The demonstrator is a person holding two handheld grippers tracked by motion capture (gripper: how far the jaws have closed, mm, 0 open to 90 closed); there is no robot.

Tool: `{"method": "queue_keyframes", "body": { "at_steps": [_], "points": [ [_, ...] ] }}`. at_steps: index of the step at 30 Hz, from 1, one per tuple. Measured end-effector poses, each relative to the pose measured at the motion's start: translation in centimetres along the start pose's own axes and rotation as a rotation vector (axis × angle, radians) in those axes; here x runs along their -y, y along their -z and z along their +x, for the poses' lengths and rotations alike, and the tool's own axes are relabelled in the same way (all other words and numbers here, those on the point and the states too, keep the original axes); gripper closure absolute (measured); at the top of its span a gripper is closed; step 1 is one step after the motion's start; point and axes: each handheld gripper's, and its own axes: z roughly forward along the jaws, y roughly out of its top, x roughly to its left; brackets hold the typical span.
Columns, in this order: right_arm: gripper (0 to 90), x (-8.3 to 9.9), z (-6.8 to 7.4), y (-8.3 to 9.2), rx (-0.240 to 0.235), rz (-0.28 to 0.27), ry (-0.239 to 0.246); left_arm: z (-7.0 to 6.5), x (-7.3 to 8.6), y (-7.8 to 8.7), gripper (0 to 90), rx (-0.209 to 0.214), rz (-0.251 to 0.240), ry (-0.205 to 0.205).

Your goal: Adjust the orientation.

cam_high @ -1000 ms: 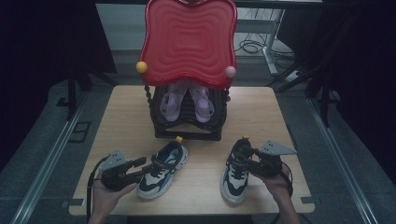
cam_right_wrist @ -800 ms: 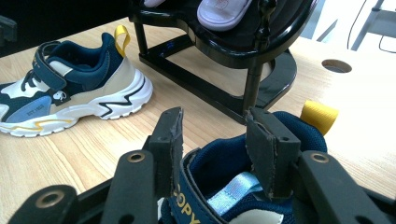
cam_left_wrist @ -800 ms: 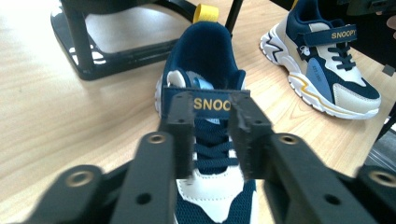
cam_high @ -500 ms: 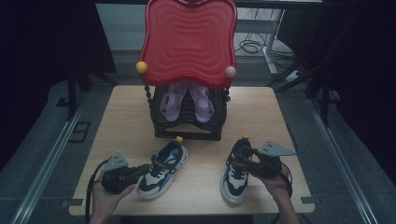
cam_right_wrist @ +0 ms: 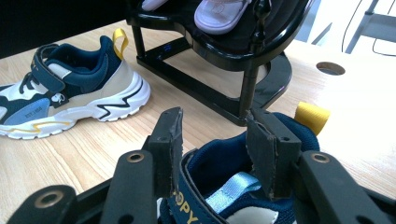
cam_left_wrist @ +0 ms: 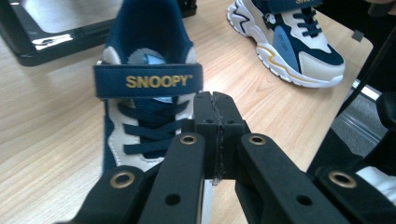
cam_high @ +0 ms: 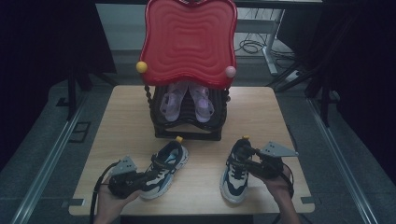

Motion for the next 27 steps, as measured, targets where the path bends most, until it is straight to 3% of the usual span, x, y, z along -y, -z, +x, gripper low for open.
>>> {"method": "queue_keyframes", "body": {
  "at_steps": [13,22,27],
  "points": [
    [56.1,0.1,-0.1,0.2,0.008,-0.001,-0.002,-1.8,0.3,-2.8,89.6,0.052,0.087,-0.021],
    [56.2,0.1,0.0,0.2,0.029,-0.004,0.013,-2.0,1.3,-4.7,89.5,0.05,0.177,-0.013],
    [56.0,0.1,-0.1,0.1,0.03,0.0,0.012,-2.1,1.4,-5.1,89.6,0.05,0.192,-0.015]
  ]
}}
